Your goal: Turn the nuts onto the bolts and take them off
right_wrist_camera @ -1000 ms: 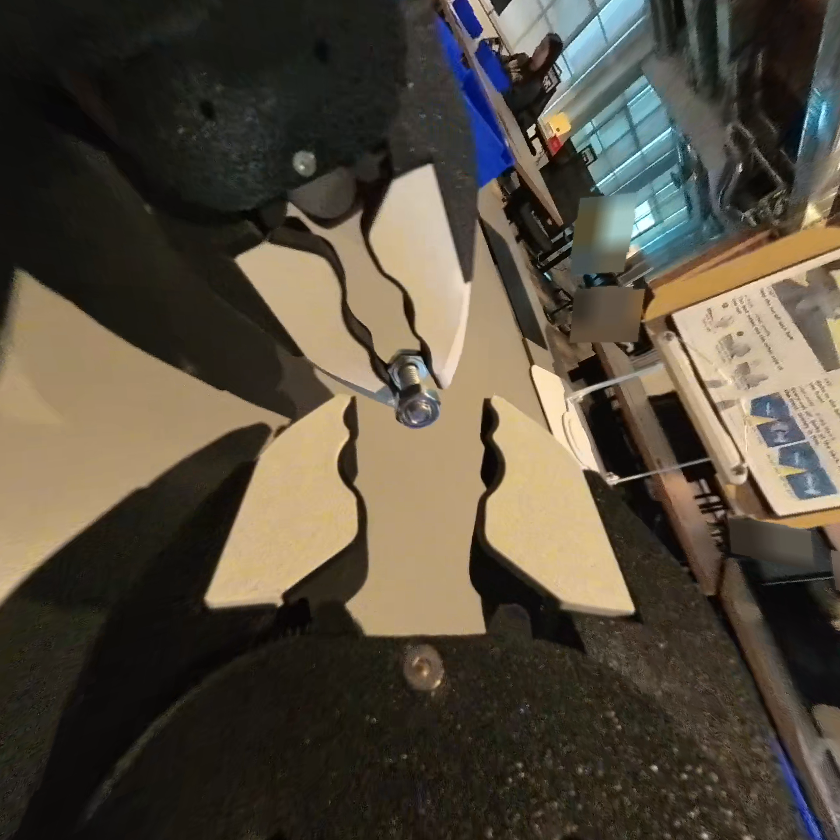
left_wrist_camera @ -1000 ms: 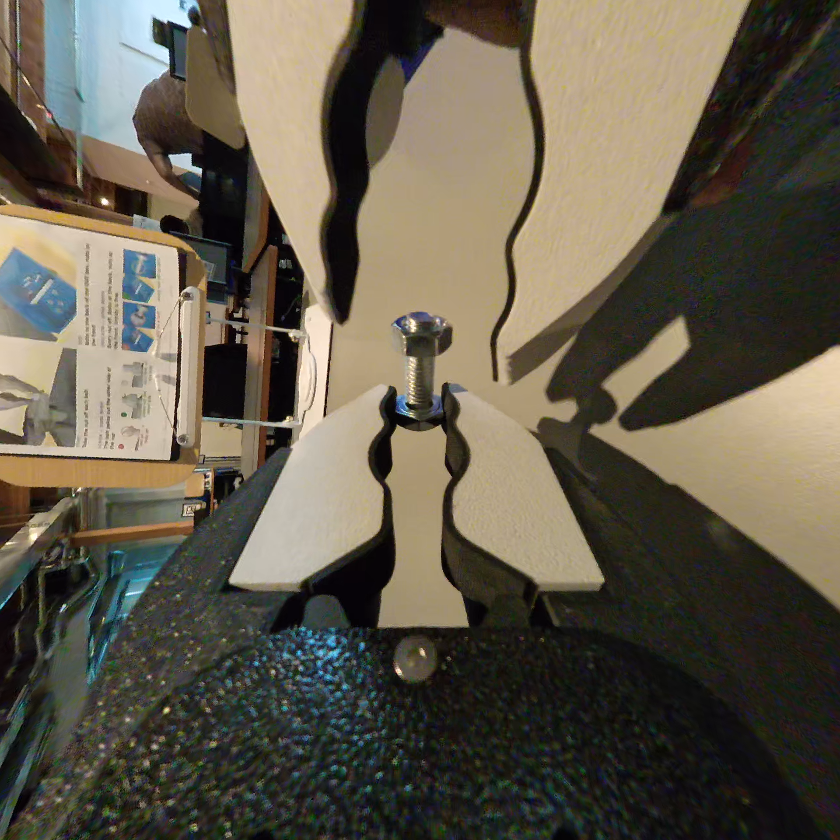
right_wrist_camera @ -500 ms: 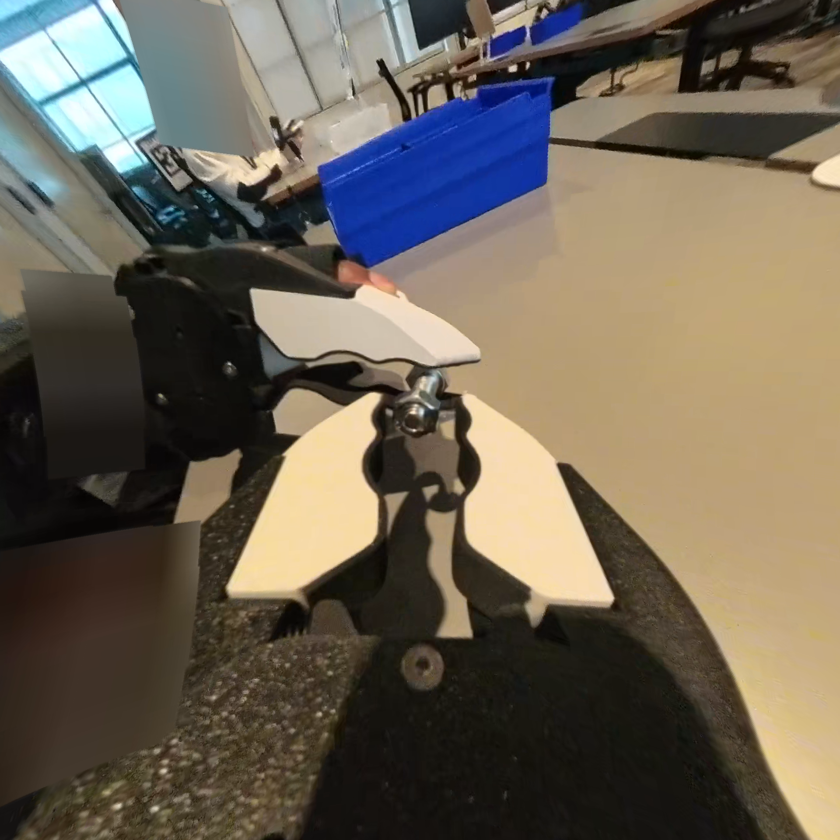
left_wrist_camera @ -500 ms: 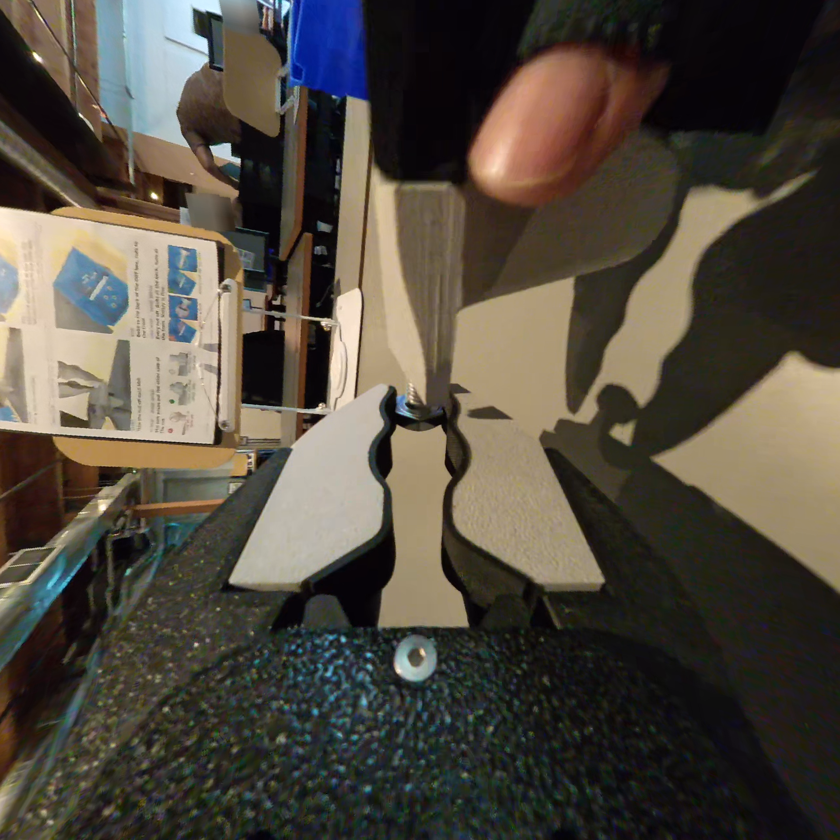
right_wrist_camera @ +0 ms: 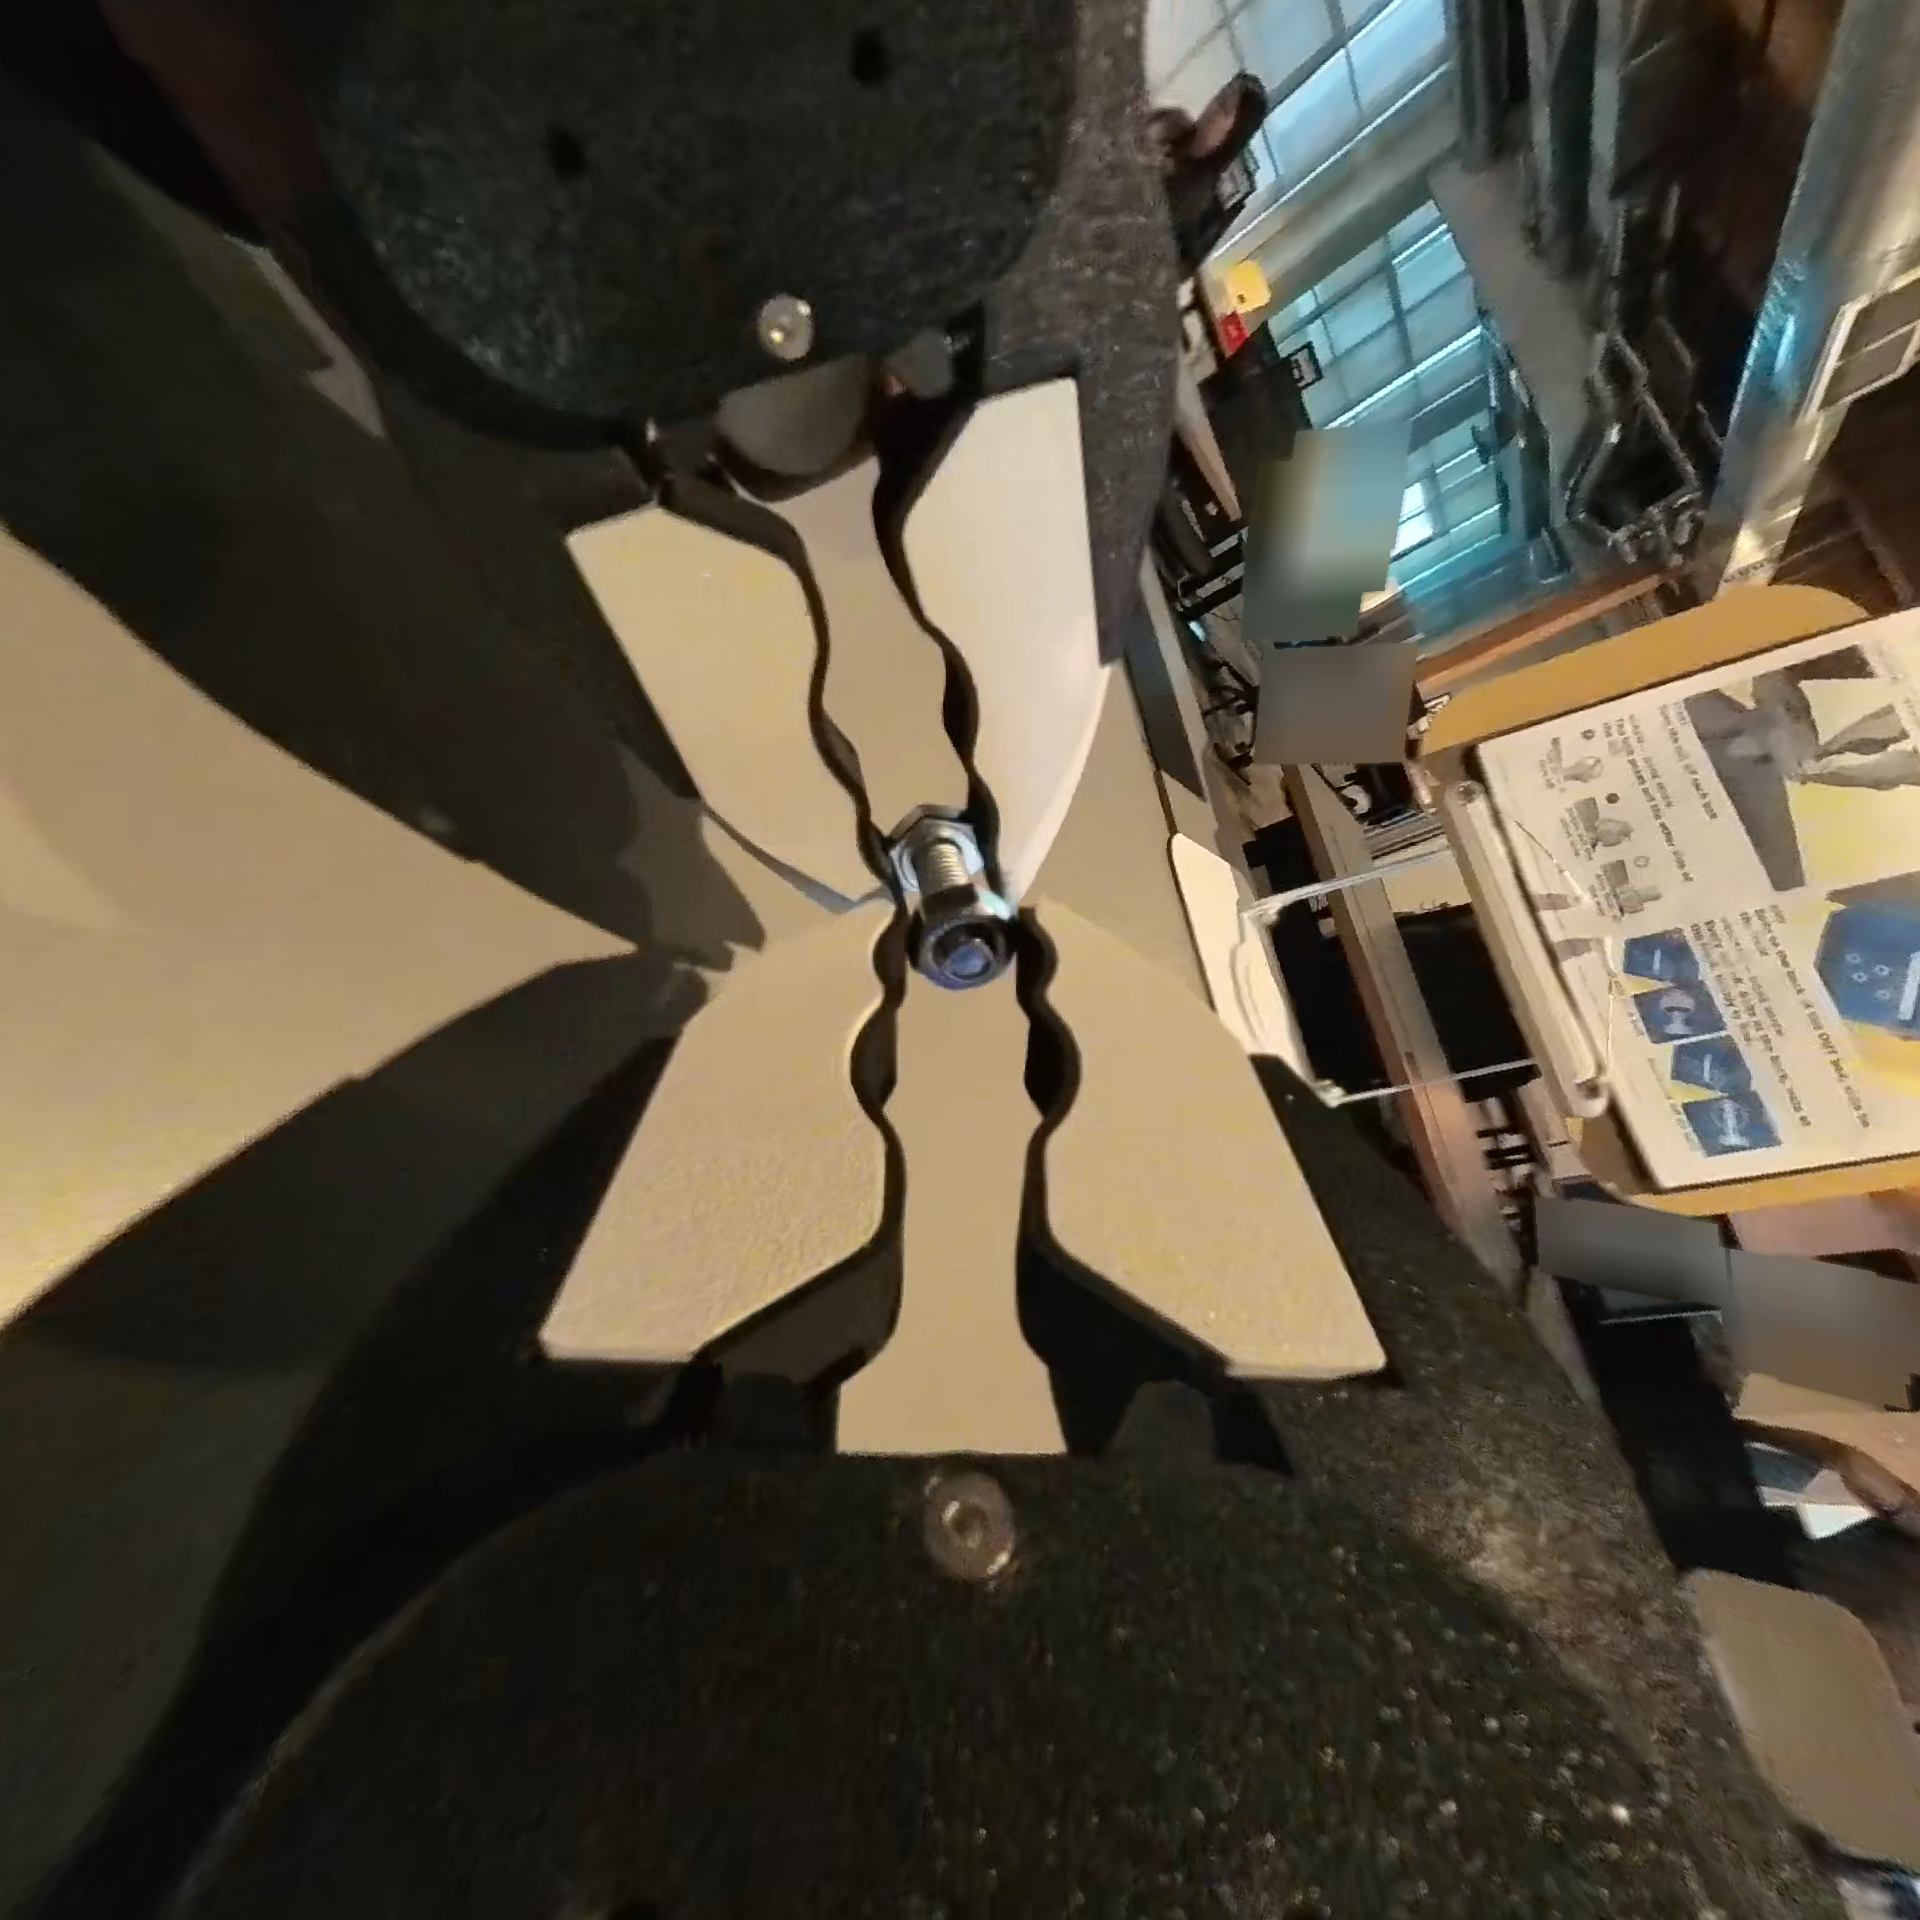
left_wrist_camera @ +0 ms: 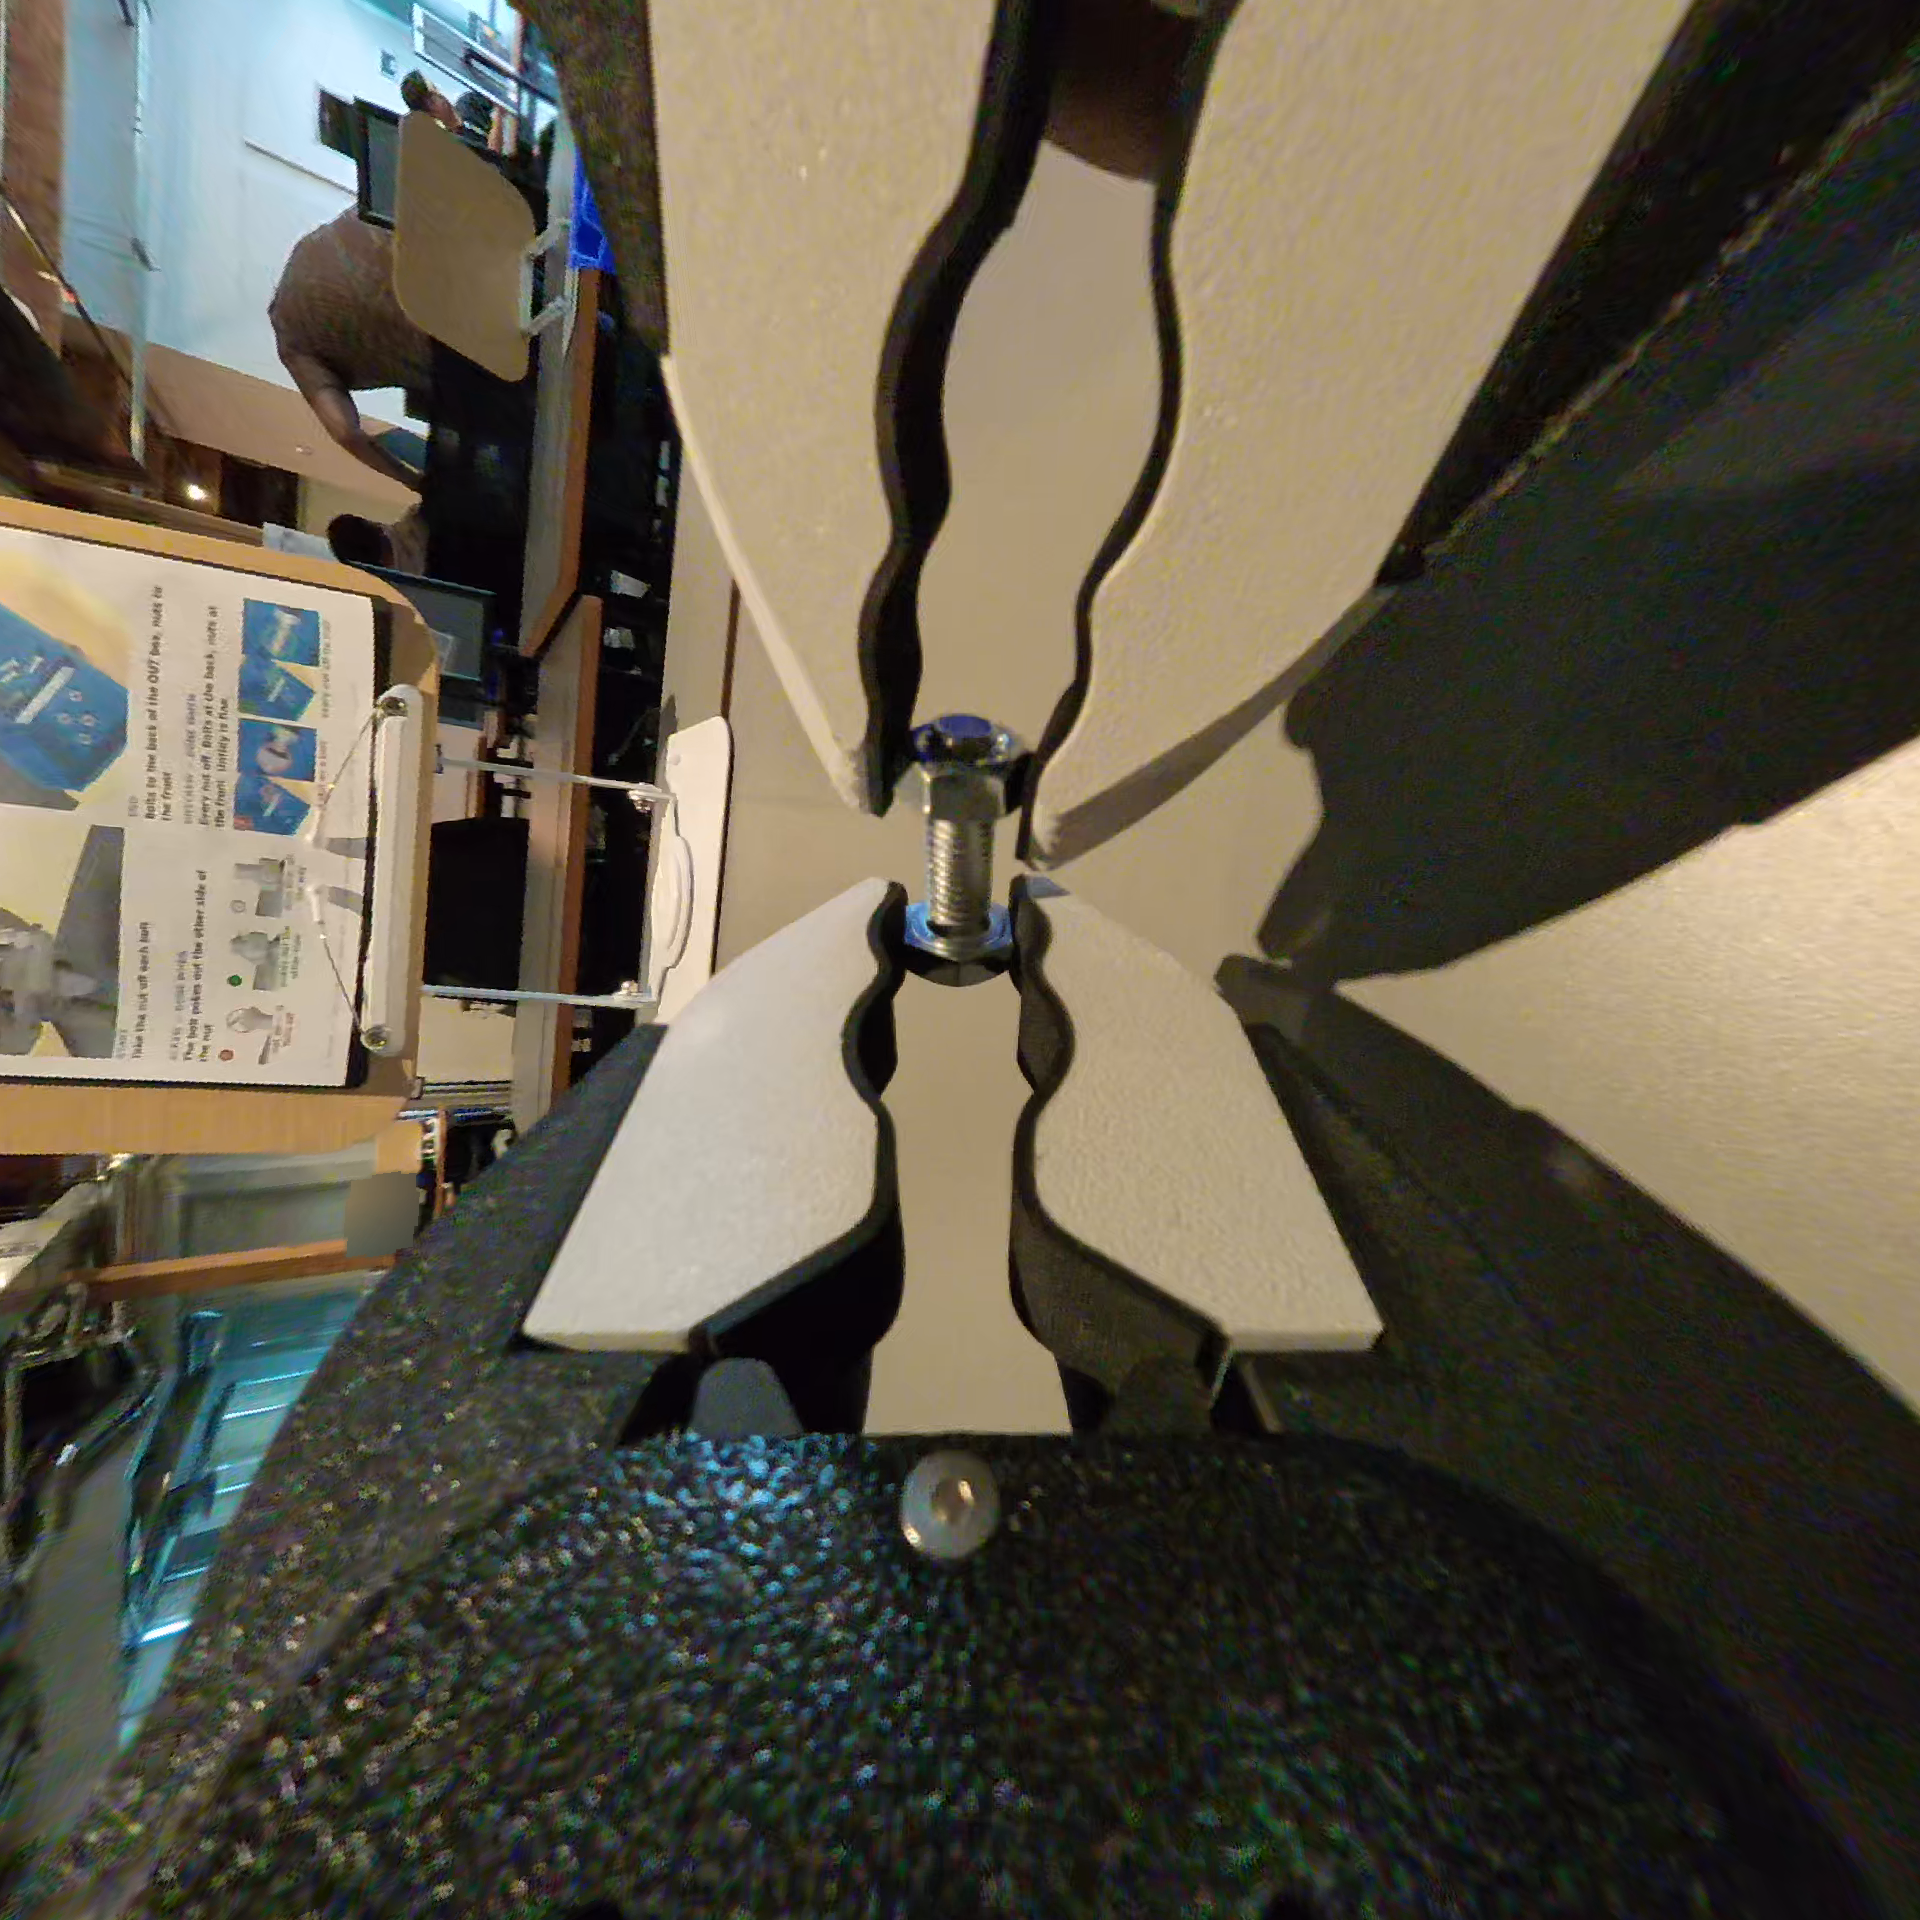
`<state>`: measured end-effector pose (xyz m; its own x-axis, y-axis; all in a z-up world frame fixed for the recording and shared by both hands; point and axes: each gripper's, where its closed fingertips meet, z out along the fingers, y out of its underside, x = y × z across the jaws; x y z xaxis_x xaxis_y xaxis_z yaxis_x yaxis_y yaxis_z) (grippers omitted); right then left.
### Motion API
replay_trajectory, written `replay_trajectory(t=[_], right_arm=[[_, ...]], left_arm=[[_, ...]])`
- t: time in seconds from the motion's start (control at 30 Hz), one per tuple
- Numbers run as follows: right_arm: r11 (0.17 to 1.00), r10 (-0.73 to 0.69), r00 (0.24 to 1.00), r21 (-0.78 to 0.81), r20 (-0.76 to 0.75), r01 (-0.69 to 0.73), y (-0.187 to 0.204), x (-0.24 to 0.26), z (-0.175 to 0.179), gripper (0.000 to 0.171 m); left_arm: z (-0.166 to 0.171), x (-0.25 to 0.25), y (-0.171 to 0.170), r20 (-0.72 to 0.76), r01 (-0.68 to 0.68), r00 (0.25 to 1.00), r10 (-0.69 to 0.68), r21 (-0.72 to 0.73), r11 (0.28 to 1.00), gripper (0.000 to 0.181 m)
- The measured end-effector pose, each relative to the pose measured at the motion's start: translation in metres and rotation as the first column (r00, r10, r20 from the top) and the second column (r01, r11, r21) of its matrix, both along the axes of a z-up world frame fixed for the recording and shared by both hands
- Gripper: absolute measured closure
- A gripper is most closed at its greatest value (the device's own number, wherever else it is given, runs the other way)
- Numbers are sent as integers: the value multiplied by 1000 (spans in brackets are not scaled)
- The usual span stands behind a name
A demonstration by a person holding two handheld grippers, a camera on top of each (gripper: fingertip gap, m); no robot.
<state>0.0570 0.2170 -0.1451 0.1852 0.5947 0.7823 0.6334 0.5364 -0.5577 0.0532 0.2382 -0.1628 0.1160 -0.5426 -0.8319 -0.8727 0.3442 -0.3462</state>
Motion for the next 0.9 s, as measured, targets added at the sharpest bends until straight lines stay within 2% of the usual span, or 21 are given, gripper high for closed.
replay_trajectory(t=[0.07,0.13,0.2,0.27,0.33,0.4,0.43,0.5,0.57,0.63,0.73,0.8,0.87,0.9], right_arm=[[995,-29,999,-100,-44,25,2,0,0,151],[953,-78,987,-302,-141,32,3,-3,0,151],[842,-145,956,-539,-256,-16,3,-6,0,152],[687,-199,907,-713,-370,-140,1,-8,1,152],[546,-228,860,-791,-457,-276,-1,-9,5,151],[502,-211,849,-799,-485,-332,-1,-8,6,139],[532,-188,864,-788,-467,-310,1,-7,4,131],[692,-125,912,-693,-390,-202,7,-1,1,124],[868,-85,954,-492,-287,-71,14,8,4,118],[966,-43,982,-260,-186,-7,14,11,9,120],[1000,-18,999,-10,-50,18,8,9,10,130],[1000,-14,1000,22,-6,14,5,5,5,136],[1000,14,1000,-8,-4,-14,-1,1,0,150],[999,21,1000,-26,-9,-21,-3,-1,0,151]], left_arm=[[3,-2,2,-6,-13,1000,14,29,1000,162],[4,-5,4,-30,-33,999,35,66,997,163],[6,-8,6,-55,-52,997,59,109,993,163],[8,-9,7,-58,-64,996,72,126,990,163],[8,-8,8,-37,-70,997,74,105,992,163],[8,-9,9,-24,-80,996,83,91,993,163],[8,-10,9,-17,-83,996,84,80,993,163],[7,-11,10,5,-81,997,81,47,996,163],[6,-12,10,22,-80,997,79,19,997,163],[5,-11,9,29,-69,997,69,-2,998,163],[1,-6,5,22,-40,999,41,-20,999,163],[0,-3,2,6,-20,1000,20,-11,1000,162],[-2,0,-1,-6,-1,1000,1,-4,1000,163],[-2,0,0,-16,-3,1000,3,-1,1000,162]])
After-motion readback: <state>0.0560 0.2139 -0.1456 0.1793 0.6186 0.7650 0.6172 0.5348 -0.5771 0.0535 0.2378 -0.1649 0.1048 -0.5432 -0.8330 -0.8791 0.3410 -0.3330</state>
